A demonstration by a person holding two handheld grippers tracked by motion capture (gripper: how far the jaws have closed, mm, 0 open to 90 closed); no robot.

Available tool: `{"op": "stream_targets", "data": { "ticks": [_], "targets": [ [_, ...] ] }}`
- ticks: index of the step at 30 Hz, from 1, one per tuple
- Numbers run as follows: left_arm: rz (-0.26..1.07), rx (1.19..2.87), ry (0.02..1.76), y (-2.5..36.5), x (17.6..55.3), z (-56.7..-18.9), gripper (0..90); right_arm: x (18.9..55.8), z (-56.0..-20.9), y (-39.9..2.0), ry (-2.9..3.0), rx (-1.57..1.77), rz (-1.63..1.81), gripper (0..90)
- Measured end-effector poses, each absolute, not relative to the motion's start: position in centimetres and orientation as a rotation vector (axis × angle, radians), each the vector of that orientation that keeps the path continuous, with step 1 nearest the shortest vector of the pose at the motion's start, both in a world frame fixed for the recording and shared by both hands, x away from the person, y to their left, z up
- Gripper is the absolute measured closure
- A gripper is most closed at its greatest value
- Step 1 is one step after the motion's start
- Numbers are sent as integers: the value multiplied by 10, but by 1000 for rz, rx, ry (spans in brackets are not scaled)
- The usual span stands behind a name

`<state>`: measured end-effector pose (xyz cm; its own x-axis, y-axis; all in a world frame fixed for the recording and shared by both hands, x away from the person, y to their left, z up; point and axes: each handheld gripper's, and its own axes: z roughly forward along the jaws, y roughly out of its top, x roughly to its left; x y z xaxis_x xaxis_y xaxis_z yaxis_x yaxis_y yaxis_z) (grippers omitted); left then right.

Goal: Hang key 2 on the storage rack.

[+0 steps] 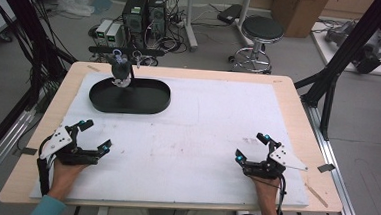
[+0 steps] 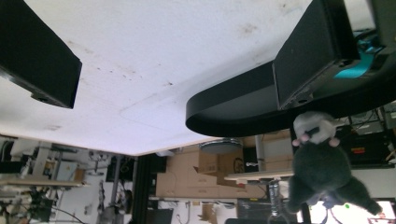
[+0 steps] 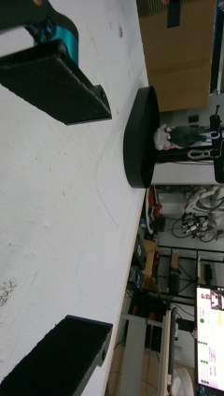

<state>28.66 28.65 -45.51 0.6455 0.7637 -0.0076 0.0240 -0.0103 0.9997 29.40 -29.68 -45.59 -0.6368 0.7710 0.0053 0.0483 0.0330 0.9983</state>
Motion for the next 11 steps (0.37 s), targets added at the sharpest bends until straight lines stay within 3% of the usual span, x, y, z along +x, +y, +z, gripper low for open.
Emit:
{"op": "stream_targets", "data": {
  "ticks": [11],
  "targets": [
    [711,1432,675,288,281,-458,17,294,-456,-297,1753,827,1659,7]
  ]
}}
